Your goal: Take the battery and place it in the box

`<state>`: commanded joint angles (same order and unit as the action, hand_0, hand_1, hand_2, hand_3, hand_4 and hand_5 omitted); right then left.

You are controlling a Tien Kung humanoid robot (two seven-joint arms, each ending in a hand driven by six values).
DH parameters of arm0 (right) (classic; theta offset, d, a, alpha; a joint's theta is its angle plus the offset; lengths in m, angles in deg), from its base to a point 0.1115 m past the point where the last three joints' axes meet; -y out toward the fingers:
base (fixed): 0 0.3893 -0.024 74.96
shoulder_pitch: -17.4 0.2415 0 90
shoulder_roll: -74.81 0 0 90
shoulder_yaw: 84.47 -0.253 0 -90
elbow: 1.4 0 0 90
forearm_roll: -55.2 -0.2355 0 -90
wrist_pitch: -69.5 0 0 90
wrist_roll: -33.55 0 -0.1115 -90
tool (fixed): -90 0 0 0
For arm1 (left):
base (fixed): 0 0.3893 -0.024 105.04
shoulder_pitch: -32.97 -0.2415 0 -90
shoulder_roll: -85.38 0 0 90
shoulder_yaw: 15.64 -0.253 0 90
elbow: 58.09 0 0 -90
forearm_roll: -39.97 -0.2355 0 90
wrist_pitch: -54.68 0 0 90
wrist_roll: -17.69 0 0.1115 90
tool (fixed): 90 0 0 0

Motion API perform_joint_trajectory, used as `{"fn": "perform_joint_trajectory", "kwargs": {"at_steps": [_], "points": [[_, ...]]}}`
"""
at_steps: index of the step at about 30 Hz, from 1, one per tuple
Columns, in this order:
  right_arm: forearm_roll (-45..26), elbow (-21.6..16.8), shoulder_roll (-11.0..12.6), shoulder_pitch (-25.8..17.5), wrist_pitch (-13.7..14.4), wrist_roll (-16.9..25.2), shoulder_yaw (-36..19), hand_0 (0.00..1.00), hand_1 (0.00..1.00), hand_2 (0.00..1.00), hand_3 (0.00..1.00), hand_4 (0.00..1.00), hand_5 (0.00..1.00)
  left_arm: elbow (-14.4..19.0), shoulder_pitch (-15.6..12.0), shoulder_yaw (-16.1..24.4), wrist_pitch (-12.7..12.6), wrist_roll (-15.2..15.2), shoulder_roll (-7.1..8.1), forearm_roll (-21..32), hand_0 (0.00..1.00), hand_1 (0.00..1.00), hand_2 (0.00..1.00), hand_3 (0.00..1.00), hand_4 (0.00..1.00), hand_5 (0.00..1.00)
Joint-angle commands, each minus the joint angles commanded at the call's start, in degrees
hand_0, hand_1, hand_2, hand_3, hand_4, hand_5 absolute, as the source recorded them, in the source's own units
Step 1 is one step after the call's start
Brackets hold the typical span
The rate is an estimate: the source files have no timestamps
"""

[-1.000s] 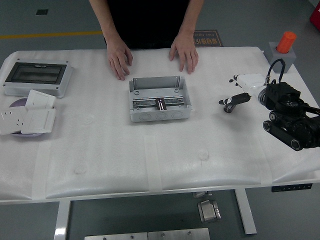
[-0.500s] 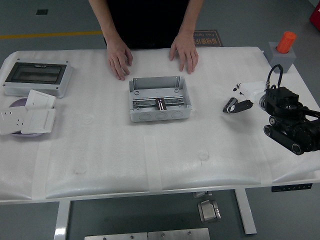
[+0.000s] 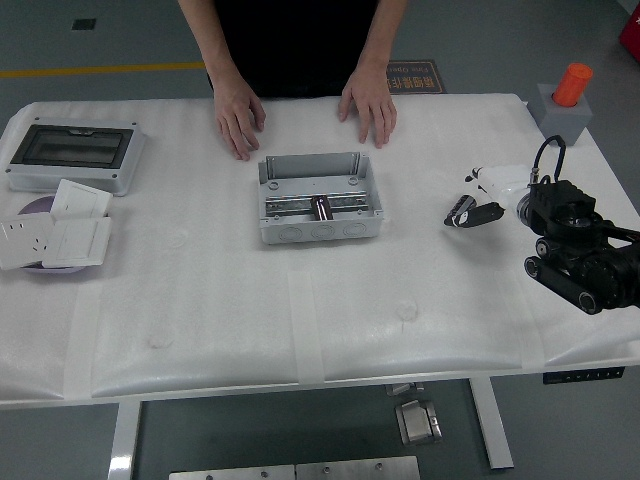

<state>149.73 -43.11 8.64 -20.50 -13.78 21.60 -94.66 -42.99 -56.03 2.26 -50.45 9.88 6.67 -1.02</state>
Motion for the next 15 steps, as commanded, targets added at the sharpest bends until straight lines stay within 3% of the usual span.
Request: {"fn": "perform_joint_trajectory", "kwargs": {"at_steps": [5,6,15], "points": [[-0.1,0.1,-0.3,-0.1,0.6,0.1,0.4,0.668,0.601,0.769,0.871,0.998,0.698,0.0,0.1,0.1,0.0,0.0,0.01,0.0,0.587,0.621,0.559,0.694,0.622,0.244],[0.0,0.1,-0.4,-0.2,0.8,0.1,0.4,0.657,0.584,0.758,0.856,0.998,0.636,0.0,0.1,0.1,0.0,0.0,0.02,0.0,0.587,0.621,0.558,0.695,0.622,0.245],[0.1,0.4,-0.6,-0.3,2.3,0.4,0.9,0.655,0.572,0.754,0.851,0.99,0.583,0.1,0.3,0.1,0.0,0.0,0.05,-0.2,0.587,0.621,0.559,0.695,0.623,0.244]]}}
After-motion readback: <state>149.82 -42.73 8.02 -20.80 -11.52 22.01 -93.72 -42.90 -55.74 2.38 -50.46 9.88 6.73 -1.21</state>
